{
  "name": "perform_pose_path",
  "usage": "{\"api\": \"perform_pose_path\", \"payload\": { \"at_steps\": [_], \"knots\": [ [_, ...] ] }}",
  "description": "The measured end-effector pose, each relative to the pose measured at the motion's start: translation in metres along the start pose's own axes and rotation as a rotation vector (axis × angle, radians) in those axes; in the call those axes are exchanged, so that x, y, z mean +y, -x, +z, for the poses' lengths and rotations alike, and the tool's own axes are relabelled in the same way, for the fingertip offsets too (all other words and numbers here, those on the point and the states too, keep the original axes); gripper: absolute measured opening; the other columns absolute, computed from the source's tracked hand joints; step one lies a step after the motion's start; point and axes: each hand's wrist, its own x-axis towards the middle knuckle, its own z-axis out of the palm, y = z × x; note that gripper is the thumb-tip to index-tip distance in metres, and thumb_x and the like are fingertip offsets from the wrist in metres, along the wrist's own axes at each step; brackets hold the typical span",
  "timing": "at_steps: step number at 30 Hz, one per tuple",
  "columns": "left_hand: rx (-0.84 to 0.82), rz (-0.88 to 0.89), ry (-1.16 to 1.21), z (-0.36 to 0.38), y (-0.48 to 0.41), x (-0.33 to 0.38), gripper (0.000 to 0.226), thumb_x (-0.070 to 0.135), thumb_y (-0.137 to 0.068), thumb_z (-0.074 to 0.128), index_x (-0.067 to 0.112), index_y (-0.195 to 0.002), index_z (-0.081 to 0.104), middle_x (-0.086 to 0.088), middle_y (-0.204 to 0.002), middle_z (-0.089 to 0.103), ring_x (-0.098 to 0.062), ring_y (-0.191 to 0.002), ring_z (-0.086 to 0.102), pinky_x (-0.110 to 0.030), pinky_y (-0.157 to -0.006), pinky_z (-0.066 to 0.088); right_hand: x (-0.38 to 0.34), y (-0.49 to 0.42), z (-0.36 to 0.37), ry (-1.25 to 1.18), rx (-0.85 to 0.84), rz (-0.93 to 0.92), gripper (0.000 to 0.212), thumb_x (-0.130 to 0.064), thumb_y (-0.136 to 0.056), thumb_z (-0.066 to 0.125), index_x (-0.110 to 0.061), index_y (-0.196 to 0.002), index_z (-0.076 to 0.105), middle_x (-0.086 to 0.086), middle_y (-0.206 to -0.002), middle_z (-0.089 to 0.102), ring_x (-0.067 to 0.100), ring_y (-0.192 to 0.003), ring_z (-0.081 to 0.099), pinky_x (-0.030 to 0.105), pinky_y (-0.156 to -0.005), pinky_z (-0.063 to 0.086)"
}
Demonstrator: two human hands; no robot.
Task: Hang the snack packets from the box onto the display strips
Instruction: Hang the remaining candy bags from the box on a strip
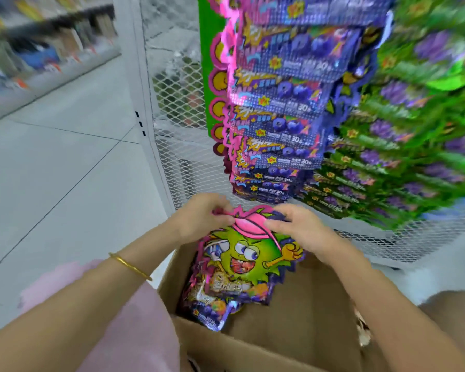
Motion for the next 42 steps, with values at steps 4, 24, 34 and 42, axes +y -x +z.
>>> {"api": "perform_pose_path", "payload": {
  "at_steps": [4,24,34,42],
  "knots": [
    [0.013,0.11,0.046,-0.045,0.008,0.066,0.009,0.011,-0.083,0.067,0.004,-0.078,0.064,0.003,-0.065,0.051,0.0,-0.056,0.043,-0.012,-0.056,0.034,-0.058,0.029,-0.044,0.043,0.134,-0.145,0.021,-0.02,-0.084,0.066,0.001,-0.083,0.062,0.005,-0.075,0.047,0.01,-0.072,0.044,0.025,-0.061,0.032],
    [0.393,0.395,0.686,-0.297,-0.131,0.323,0.019,0.022,-0.095,0.051,0.014,-0.078,0.056,0.009,-0.047,0.056,-0.001,-0.036,0.045,-0.012,-0.037,0.036,-0.342,0.032,-0.223,0.59,0.802,-0.676,0.017,-0.022,-0.079,0.069,-0.007,-0.073,0.063,0.009,-0.07,0.054,0.024,-0.074,0.049,0.034,-0.062,0.03],
    [0.401,0.325,0.579,-0.333,-0.131,0.338,0.051,0.051,-0.095,0.035,0.008,-0.095,0.062,0.003,-0.053,0.056,-0.008,-0.04,0.047,-0.019,-0.044,0.035,-0.398,-0.008,-0.251,0.656,0.998,-0.73,0.009,-0.03,-0.081,0.064,-0.021,-0.08,0.061,-0.001,-0.078,0.051,0.023,-0.081,0.051,0.031,-0.065,0.035],
    [0.407,0.288,0.452,-0.333,-0.125,0.34,0.059,0.06,-0.092,0.028,0.011,-0.098,0.06,-0.02,-0.12,0.058,-0.029,-0.101,0.059,-0.034,-0.079,0.049,-0.413,-0.016,-0.252,0.715,1.139,-0.717,0.021,-0.032,-0.086,0.058,-0.018,-0.1,0.063,0.005,-0.103,0.065,0.028,-0.1,0.057,0.029,-0.068,0.035]
  ]
}}
